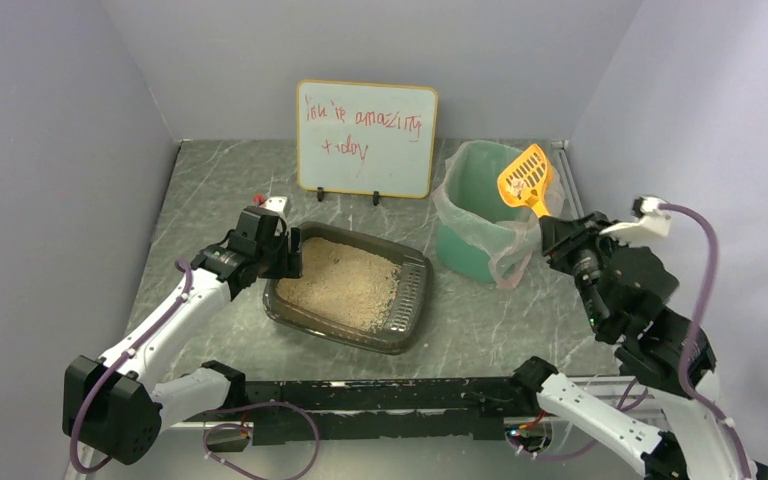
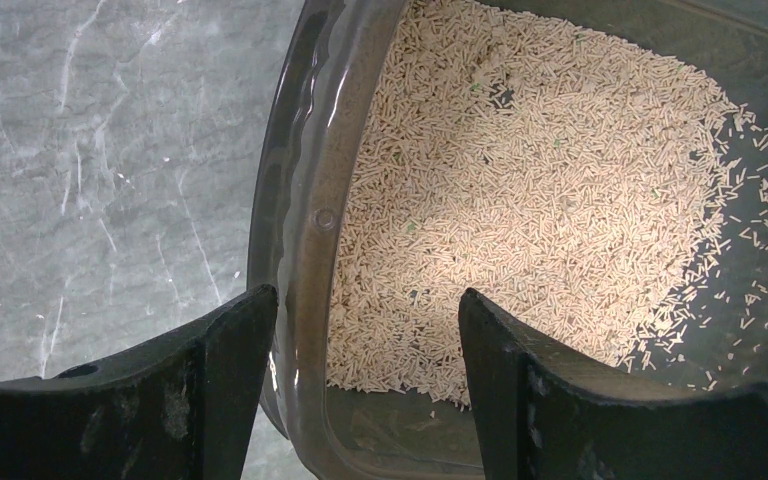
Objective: Clean the litter box
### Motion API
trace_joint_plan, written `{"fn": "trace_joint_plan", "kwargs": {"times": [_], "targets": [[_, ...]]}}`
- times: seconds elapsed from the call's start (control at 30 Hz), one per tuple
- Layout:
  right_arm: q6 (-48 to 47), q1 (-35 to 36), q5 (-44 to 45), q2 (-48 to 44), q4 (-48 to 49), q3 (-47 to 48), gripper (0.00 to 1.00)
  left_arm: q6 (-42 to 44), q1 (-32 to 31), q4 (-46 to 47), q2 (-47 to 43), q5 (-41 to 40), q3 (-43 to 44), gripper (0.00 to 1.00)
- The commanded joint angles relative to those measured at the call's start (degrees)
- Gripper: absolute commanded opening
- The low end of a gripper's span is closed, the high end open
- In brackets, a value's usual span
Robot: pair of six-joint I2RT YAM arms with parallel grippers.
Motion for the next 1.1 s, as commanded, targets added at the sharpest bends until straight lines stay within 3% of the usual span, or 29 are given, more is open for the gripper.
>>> {"fn": "trace_joint_plan", "kwargs": {"times": [0.0, 0.6, 0.77, 1.07], "targets": [[-6.8, 0.0, 5.4, 4.4, -6.7, 3.7, 0.00, -0.2, -0.2, 1.1, -0.8, 1.1, 0.0, 0.72], [-16.1, -0.1, 13.6, 27.0, -21.2, 22.8, 0.00, 0.0, -0.2, 1.2, -0.8, 1.5, 0.0, 0.72], [-19.0, 0.0, 2.4, 24.4, -13.6, 26.4, 0.00, 0.0, -0.2, 1.2, -0.2, 1.7, 0.2, 0.72], [-16.1, -0.1, -13.9, 24.2, -8.6, 26.9, 0.00, 0.0, -0.2, 1.2, -0.6, 1.7, 0.1, 0.72]]}}
